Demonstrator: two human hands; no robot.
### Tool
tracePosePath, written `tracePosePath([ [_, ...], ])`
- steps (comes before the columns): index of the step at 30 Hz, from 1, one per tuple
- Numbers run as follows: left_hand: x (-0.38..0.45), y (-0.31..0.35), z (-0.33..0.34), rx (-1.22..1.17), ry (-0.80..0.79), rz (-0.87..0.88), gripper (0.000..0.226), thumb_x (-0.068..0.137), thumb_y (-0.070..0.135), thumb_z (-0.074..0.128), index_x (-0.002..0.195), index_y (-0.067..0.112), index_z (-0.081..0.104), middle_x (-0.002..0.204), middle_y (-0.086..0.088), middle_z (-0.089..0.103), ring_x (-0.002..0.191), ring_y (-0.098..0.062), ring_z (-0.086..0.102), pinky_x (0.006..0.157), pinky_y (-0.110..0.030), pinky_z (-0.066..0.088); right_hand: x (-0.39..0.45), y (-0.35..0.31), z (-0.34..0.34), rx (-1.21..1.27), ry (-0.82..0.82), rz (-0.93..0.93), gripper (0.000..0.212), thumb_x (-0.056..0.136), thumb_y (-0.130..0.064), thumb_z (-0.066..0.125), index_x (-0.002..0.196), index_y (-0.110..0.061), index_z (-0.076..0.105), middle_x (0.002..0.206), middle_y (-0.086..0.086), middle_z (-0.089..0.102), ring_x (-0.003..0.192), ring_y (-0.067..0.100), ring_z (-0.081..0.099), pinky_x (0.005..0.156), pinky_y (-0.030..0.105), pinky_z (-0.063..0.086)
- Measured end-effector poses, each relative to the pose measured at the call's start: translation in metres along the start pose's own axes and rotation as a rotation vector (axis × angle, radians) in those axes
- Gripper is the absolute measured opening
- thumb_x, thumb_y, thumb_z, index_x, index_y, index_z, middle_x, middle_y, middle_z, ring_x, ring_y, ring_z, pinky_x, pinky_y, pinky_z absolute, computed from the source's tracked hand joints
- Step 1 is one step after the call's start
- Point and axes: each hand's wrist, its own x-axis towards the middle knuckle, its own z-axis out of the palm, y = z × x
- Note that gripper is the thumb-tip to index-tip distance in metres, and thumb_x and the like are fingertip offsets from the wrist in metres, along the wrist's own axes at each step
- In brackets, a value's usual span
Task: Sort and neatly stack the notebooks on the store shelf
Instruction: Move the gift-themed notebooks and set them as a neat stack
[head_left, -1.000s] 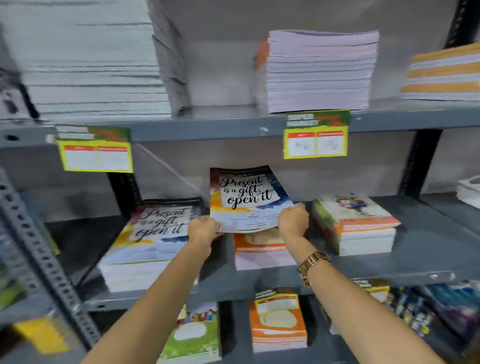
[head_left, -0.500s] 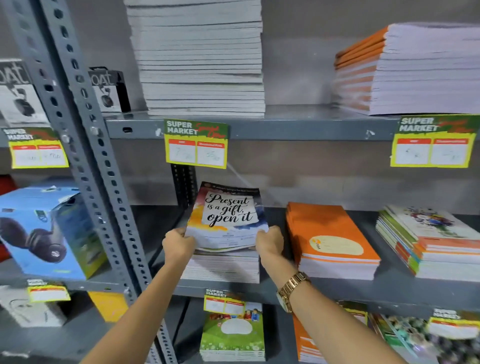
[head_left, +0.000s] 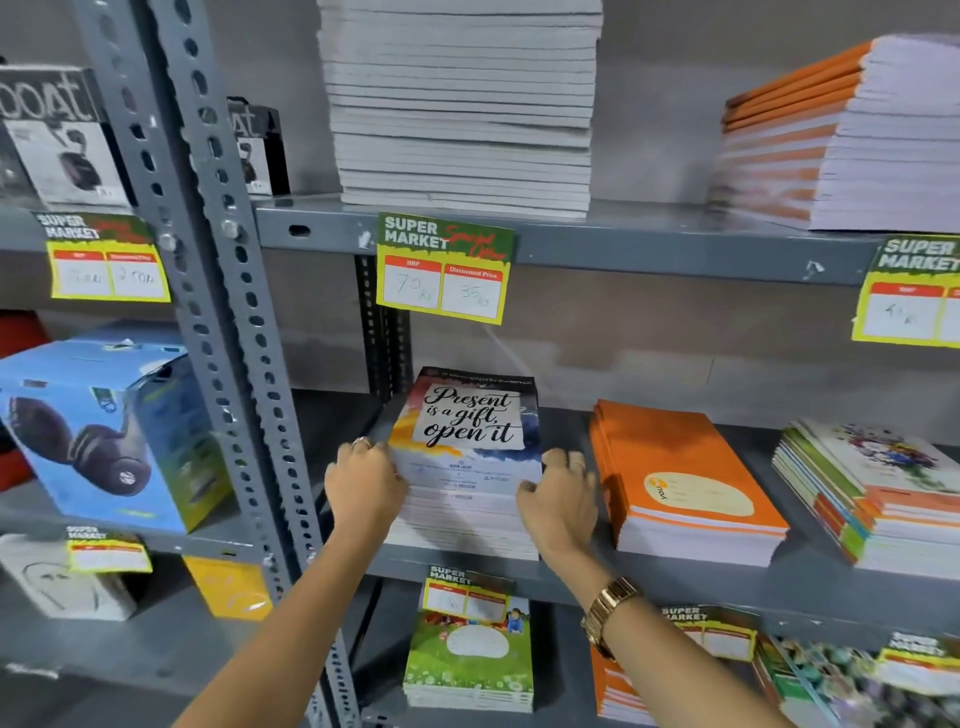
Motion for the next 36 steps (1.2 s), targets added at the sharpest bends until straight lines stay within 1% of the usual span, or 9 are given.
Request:
tracePosePath([
  [3,0.001,0.0,0.006,-0.09,-0.058,0.189,0.028,0.08,0.005,0.051,0.106,0.003,0.061,0.119,-0.016,0.059,0.107,-0.034,0.052,0.082,-0.041,0.049,-0.002,0.003,0.002,-0.043,-0.002,-0.311,0.043,0.09,-0.024,0.054,0.13,-0.011,0.047,0.134,0.007,0.048,0.121,0.024,0.046,0.101,0.033,0.041],
  [5,0.002,-0.002,0.013,-0.162,-0.16,0.304,0.036,0.085,0.008,0.049,0.121,0.006,0.055,0.133,-0.014,0.052,0.118,-0.033,0.05,0.094,-0.042,0.046,-0.001,0.005,0.006,-0.058,-0.102,-0.421,0.047,0.094,-0.026,0.047,0.138,-0.009,0.04,0.146,0.01,0.04,0.133,0.026,0.036,0.113,0.034,0.029],
  [7,0.002,-0.007,0.021,-0.085,-0.257,0.397,0.042,0.092,0.02,0.044,0.133,0.009,0.043,0.145,-0.011,0.041,0.133,-0.028,0.038,0.109,-0.04,0.035,0.0,0.011,0.01,-0.068,-0.252,-0.454,0.051,0.098,-0.03,0.037,0.144,-0.009,0.028,0.155,0.009,0.024,0.143,0.024,0.02,0.117,0.033,0.021],
  [9,0.001,-0.013,0.028,0.007,-0.287,0.45,0.05,0.096,0.034,0.037,0.14,0.011,0.032,0.151,-0.009,0.031,0.141,-0.022,0.025,0.115,-0.038,0.021,-0.001,0.017,0.013,-0.098,-0.347,-0.465,0.054,0.101,-0.034,0.028,0.147,-0.01,0.018,0.158,0.007,0.015,0.146,0.018,0.009,0.117,0.031,0.019],
  [13,-0.001,-0.017,0.031,-0.011,-0.308,0.456,0.059,0.095,0.044,0.035,0.144,0.015,0.021,0.155,-0.005,0.022,0.144,-0.019,0.014,0.117,-0.035,0.01,-0.001,0.023,0.016,-0.181,-0.327,-0.538,0.057,0.101,-0.037,0.025,0.148,-0.008,0.012,0.158,0.009,0.014,0.146,0.019,0.008,0.119,0.03,0.01],
  [19,-0.004,-0.016,0.028,-0.067,-0.287,0.461,0.052,0.095,0.033,0.041,0.143,0.019,0.026,0.154,-0.002,0.025,0.143,-0.016,0.016,0.117,-0.034,0.009,-0.002,0.028,0.021,-0.22,-0.265,-0.566,0.055,0.101,-0.036,0.024,0.148,-0.008,0.015,0.157,0.009,0.019,0.146,0.02,0.012,0.119,0.029,0.005],
  [23,-0.006,-0.015,0.027,-0.079,-0.273,0.444,0.05,0.095,0.033,0.041,0.142,0.022,0.028,0.153,0.001,0.027,0.143,-0.015,0.016,0.118,-0.037,0.006,-0.002,0.03,0.024,-0.225,-0.234,-0.566,0.055,0.101,-0.037,0.026,0.147,-0.01,0.018,0.156,0.008,0.023,0.145,0.019,0.016,0.118,0.028,0.01],
  [30,-0.009,-0.018,0.03,-0.09,-0.221,0.476,0.047,0.095,0.031,0.043,0.14,0.02,0.034,0.15,-0.001,0.034,0.142,-0.016,0.023,0.115,-0.035,0.014,-0.003,0.031,0.026,-0.25,-0.213,-0.563,0.054,0.1,-0.037,0.029,0.147,-0.011,0.02,0.155,0.007,0.026,0.145,0.019,0.018,0.118,0.028,0.015],
  [36,-0.012,-0.019,0.034,-0.005,-0.185,0.481,0.048,0.096,0.034,0.037,0.141,0.019,0.03,0.151,0.0,0.032,0.142,-0.014,0.023,0.117,-0.034,0.014,-0.003,0.032,0.026,-0.264,-0.203,-0.578,0.054,0.099,-0.037,0.03,0.146,-0.011,0.022,0.155,0.007,0.027,0.145,0.019,0.019,0.117,0.029,0.02],
])
